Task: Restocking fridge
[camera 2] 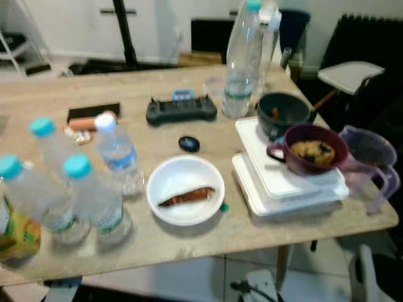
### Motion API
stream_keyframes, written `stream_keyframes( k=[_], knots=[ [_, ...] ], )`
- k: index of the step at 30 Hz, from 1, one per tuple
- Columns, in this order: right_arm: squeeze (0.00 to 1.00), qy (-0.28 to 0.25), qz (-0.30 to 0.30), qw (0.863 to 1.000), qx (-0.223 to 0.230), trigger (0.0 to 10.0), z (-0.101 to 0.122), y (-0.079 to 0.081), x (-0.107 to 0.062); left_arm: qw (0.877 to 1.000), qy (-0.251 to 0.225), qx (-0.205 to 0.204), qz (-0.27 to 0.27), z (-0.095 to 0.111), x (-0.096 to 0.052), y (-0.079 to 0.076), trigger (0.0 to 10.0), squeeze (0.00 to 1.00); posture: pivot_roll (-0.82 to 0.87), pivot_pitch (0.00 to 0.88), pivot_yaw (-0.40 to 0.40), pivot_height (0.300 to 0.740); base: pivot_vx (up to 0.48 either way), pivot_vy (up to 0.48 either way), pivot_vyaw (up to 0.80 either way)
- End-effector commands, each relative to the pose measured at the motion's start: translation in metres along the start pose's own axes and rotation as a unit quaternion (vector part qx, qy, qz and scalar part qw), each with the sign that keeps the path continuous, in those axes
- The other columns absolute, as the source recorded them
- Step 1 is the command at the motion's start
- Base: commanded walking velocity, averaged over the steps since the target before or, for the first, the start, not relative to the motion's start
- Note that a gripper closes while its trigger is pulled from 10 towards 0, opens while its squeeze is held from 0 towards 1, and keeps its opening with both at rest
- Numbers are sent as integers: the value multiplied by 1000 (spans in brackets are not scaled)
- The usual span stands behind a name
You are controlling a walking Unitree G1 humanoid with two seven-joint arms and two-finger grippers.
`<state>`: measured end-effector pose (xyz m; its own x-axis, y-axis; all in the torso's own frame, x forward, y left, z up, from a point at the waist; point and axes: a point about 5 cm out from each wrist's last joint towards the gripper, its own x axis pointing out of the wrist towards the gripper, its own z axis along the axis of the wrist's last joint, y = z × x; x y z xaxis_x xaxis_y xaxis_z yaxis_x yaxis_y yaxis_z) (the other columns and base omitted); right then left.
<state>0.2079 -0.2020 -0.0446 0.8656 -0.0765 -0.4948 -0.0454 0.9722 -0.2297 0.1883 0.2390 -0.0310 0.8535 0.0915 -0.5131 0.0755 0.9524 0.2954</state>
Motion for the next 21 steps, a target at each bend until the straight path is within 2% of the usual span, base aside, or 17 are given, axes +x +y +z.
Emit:
stream_keyframes(
  k=[1, 21],
  knots=[
    [0, 24, -5, 1000, -1, 10000, -15, -4, -8, 1000, 20, 3, -9, -13, -8, -7, 10000, 0, -74, 241, 79, 740, 0, 0, 0],
    [0, 20, -2, 1000, -3, 10000, -12, -4, -5, 1000, 17, 2, -10, -8, -5, -9, 10000, 0, -76, 231, 76, 740, 0, 0, 0]
  ],
)
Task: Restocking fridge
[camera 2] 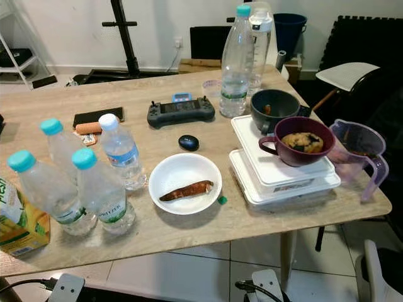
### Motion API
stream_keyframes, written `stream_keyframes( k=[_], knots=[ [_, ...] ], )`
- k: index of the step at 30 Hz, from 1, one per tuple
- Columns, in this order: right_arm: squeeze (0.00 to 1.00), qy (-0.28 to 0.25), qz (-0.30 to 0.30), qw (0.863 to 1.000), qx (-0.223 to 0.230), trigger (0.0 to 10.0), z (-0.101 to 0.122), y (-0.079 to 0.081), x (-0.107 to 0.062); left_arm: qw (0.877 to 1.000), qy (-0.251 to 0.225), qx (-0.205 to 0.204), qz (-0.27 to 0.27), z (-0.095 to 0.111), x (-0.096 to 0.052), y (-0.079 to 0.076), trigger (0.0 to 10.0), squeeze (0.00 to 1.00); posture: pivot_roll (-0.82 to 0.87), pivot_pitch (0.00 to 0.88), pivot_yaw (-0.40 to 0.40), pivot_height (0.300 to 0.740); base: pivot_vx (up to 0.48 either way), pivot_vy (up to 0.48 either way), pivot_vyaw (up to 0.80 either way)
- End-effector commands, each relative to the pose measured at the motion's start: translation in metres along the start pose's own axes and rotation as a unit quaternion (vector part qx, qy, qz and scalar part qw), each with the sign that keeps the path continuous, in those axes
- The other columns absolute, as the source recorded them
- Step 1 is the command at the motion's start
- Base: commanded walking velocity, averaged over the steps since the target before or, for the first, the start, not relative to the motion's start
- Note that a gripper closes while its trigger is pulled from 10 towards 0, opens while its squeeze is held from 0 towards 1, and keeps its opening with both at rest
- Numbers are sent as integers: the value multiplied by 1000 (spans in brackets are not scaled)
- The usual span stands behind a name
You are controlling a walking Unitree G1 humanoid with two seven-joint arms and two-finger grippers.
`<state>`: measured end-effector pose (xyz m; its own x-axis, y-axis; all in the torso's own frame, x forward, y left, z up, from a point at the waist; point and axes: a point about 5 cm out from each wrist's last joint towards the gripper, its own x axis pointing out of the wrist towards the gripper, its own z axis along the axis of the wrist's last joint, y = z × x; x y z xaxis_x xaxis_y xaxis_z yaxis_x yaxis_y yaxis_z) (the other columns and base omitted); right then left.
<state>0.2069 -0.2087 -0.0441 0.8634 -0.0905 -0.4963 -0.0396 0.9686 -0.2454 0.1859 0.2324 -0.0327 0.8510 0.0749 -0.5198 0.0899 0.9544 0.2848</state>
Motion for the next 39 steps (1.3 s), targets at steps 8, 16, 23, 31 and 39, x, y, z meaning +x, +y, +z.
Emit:
stream_keyframes(
  k=[8, 16, 23, 31, 39],
  knots=[
    [0, 17, 4, 1000, 2, 10000, -10, 2, -5, 1000, 9, 9, -7, -5, -3, -3, 10000, 0, -76, 233, 75, 740, 90, -333, 0],
    [0, 17, 6, 1000, 3, 10000, -10, 4, -5, 1000, 14, -2, 4, -5, -2, -1, 10000, 0, -74, 237, 76, 740, 251, -219, 0],
    [0, 19, 5, 1000, 3, 10000, -12, 4, -6, 1000, 24, 0, 13, -11, -7, 5, 10000, 0, -73, 240, 77, 740, 0, 0, 0],
    [0, 15, 8, 1000, 3, 10000, -10, 5, -5, 999, 32, -7, 37, -18, -15, 11, 10000, 0, -65, 243, 77, 740, 0, 0, 0],
    [0, -8, 12, 1000, 6, 10000, 2, 7, -2, 994, 32, -8, 106, -25, -34, 35, 10000, 0, -55, 244, 75, 740, 0, 0, 0]
  ],
)
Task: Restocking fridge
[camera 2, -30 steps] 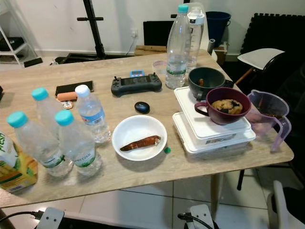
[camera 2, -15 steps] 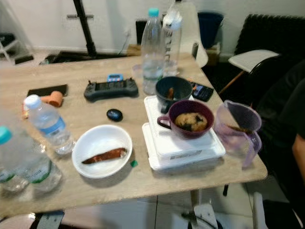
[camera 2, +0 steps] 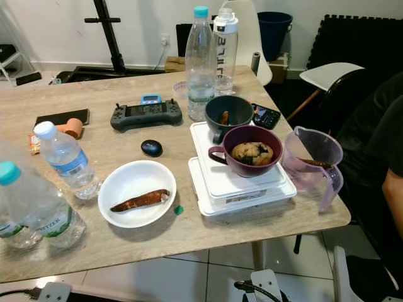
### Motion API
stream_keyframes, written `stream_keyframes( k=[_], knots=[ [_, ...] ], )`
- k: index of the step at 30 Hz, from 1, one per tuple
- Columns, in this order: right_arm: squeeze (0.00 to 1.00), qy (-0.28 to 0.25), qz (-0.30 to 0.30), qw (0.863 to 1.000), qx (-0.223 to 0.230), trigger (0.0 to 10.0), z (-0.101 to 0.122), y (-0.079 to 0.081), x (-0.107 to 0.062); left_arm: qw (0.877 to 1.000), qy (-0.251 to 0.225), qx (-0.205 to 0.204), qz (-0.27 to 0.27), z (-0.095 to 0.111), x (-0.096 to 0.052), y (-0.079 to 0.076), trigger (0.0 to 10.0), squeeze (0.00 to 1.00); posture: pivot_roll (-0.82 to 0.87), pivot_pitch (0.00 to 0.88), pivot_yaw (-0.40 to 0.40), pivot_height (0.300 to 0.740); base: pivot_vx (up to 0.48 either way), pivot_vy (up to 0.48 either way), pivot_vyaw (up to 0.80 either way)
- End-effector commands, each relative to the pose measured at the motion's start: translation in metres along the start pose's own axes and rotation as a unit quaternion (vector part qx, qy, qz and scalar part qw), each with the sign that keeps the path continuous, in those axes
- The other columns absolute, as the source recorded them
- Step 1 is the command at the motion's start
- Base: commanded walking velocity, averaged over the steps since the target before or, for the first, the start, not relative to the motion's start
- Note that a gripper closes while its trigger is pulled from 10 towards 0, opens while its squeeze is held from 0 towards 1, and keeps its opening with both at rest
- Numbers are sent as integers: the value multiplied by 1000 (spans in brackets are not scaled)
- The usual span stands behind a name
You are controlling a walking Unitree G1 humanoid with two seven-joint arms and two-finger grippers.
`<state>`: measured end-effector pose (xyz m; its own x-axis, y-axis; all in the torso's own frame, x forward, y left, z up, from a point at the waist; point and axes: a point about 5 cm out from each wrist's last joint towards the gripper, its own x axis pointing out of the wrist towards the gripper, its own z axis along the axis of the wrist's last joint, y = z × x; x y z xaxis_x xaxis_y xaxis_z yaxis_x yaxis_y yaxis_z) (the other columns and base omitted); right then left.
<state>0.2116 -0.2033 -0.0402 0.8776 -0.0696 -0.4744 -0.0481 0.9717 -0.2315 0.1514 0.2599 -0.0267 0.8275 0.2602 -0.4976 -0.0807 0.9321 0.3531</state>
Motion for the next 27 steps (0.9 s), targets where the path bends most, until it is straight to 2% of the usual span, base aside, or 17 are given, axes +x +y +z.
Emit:
stream_keyframes(
  k=[1, 4, 6, 8, 9, 10, 11, 12, 15, 16, 18, 20, 21, 22, 24, 25, 27],
  knots=[
    [0, 0, 5, 1000, 4, 10000, -2, 3, -2, 999, 2, 9, 32, -2, -5, 19, 10000, 0, -50, 244, 75, 740, 0, 0, 0],
    [0, -32, 9, 999, -3, 10000, 11, 2, 0, 998, -26, 6, 57, 5, -25, 33, 10000, 0, -34, 249, 79, 740, 0, 0, 0],
    [0, -32, 9, 999, -3, 10000, 11, 2, 0, 998, -26, 6, 57, 5, -25, 33, 10000, 0, -34, 249, 79, 740, 0, 0, 0],
    [0, -61, 14, 998, -8, 10000, 22, 0, 0, 996, -38, 0, 81, 10, -57, 42, 10000, 0, -8, 256, 82, 740, 0, 0, 0],
    [0, -61, 14, 998, -8, 10000, 22, 0, 0, 996, -38, 0, 81, 10, -57, 42, 10000, 0, -8, 256, 82, 740, 0, 0, 0],
    [0, -70, 16, 997, -8, 10000, 26, -2, 1, 996, -32, -10, 84, 9, -79, 44, 10000, 0, 1, 258, 80, 740, 0, 0, 0],
    [0, -75, 16, 997, -8, 10000, 29, -3, 1, 996, -28, -16, 86, 10, -93, 45, 10000, 0, 6, 259, 79, 740, 0, 0, 0],
    [0, -75, 16, 997, -8, 10000, 29, -3, 1, 996, -28, -16, 86, 10, -93, 45, 10000, 0, 6, 259, 79, 740, 0, 0, 0],
    [0, -77, 22, 997, -13, 10000, 32, -4, 3, 998, 22, -54, 38, 1, -128, 37, 10000, 0, 25, 267, 73, 740, 0, 0, 0],
    [0, -77, 22, 997, -13, 10000, 32, -4, 3, 998, 22, -54, 38, 1, -128, 37, 10000, 0, 25, 267, 73, 740, 0, 0, 0],
    [0, -76, 26, 997, -17, 10000, 32, -5, 4, 997, 33, -61, 34, -5, -139, 35, 10000, 0, 26, 270, 71, 740, 0, 0, 0],
    [0, -73, 27, 997, -19, 10000, 32, -7, 3, 997, -20, -20, 78, 5, -145, 41, 10000, 0, 28, 269, 66, 740, 0, 0, 0],
    [0, -73, 27, 997, -19, 10000, 32, -7, 3, 997, -20, -20, 78, 5, -145, 41, 10000, 0, 28, 269, 66, 740, 0, 0, 0],
    [0, -70, 26, 997, -19, 10000, 31, -9, 2, 992, -65, -8, 106, 27, -148, 43, 10000, 0, 30, 271, 62, 740, 0, 0, 0],
    [0, -65, 26, 997, -20, 10000, 29, -11, 2, 988, -128, -18, 83, 62, -136, 43, 10000, 0, 36, 270, 53, 740, 0, 0, 0],
    [0, -65, 26, 997, -20, 10000, 29, -11, 2, 988, -128, -18, 83, 62, -136, 43, 10000, 0, 36, 270, 53, 740, 0, 0, 0],
    [0, -55, 28, 998, -26, 10000, 26, -11, 2, 975, -214, -58, -11, 114, -124, 31, 10000, 0, 42, 265, 43, 740, 0, 0, 0]
  ],
)
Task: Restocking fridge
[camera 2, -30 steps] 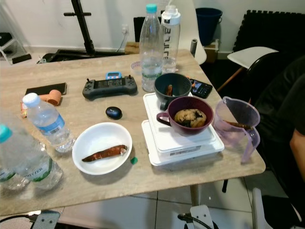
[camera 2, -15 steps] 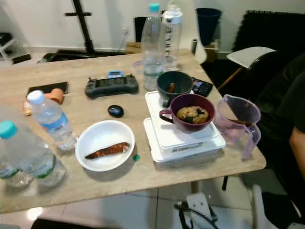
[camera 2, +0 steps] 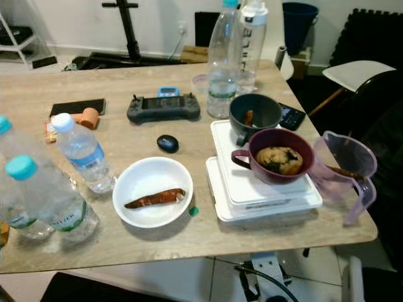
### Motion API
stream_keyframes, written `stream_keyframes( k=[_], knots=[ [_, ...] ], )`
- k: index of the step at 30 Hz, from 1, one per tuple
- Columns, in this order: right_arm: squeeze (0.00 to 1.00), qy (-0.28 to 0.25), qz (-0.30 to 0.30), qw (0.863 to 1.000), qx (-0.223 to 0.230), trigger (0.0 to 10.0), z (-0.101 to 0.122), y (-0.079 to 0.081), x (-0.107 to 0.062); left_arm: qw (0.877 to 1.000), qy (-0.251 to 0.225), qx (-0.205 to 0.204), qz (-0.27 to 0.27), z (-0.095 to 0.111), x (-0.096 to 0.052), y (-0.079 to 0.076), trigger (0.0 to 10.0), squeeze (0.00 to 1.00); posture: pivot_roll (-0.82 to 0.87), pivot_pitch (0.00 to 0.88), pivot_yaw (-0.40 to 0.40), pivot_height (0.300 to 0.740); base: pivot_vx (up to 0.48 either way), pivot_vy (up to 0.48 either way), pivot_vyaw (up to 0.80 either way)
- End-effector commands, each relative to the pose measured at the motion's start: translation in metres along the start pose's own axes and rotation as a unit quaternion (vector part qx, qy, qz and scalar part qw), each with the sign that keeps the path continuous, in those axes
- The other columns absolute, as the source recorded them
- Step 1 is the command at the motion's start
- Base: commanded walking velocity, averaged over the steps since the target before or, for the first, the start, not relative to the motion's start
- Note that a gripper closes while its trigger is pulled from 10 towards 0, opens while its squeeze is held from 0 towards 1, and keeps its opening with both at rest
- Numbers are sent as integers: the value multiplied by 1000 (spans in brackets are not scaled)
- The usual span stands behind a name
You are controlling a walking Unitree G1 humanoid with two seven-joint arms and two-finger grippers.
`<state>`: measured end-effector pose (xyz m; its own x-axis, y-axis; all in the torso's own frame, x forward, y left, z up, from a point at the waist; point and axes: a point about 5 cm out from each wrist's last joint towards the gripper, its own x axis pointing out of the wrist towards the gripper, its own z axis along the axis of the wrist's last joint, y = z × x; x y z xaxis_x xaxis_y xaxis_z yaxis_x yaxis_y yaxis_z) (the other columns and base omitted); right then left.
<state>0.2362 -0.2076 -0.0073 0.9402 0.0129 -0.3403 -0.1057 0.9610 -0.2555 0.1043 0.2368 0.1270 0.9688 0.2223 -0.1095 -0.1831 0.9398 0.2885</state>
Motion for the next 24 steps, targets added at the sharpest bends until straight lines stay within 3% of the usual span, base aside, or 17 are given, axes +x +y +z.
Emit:
stream_keyframes(
  k=[1, 3, 5, 9, 10, 12, 18, 24],
  knots=[
    [0, 27, 7, 1000, -1, 10000, -12, 2, -6, 999, -7, -19, -44, 12, 2, -7, 10000, 0, 42, 265, 43, 740, 0, 0, 0],
    [0, 39, 10, 999, -7, 10000, -17, 2, -7, 986, -52, -77, -139, 44, 15, -23, 10000, 0, 37, 262, 43, 740, 0, 0, 0],
    [0, 53, 7, 999, -9, 10000, -23, 1, -9, 972, -78, -102, -198, 63, 16, -33, 10000, 0, 34, 260, 45, 740, 0, 0, 0],
    [0, 63, 4, 998, -9, 10000, -29, 0, -13, 960, -99, -80, -249, 74, 3, -44, 10000, 0, 32, 259, 45, 740, 0, 0, 0],
    [0, 63, 4, 998, -9, 10000, -29, 0, -13, 960, -99, -80, -249, 74, 3, -44, 10000, 0, 32, 259, 45, 740, 0, 0, 0],
    [0, 71, 7, 997, -10, 10000, -34, 1, -17, 968, -116, -42, -219, 80, 1, -39, 10000, 0, 36, 261, 43, 740, 0, 0, 0],
    [0, 76, 9, 997, -13, 10000, -35, 1, -16, 975, -136, -14, -177, 94, 7, -29, 10000, 0, 44, 252, 39, 740, 0, 0, 0],
    [0, 73, 11, 997, -13, 10000, -33, 1, -13, 962, -206, 8, -177, 118, 17, -25, 10000, 0, 54, 248, 34, 740, 0, 0, 0]
  ],
)
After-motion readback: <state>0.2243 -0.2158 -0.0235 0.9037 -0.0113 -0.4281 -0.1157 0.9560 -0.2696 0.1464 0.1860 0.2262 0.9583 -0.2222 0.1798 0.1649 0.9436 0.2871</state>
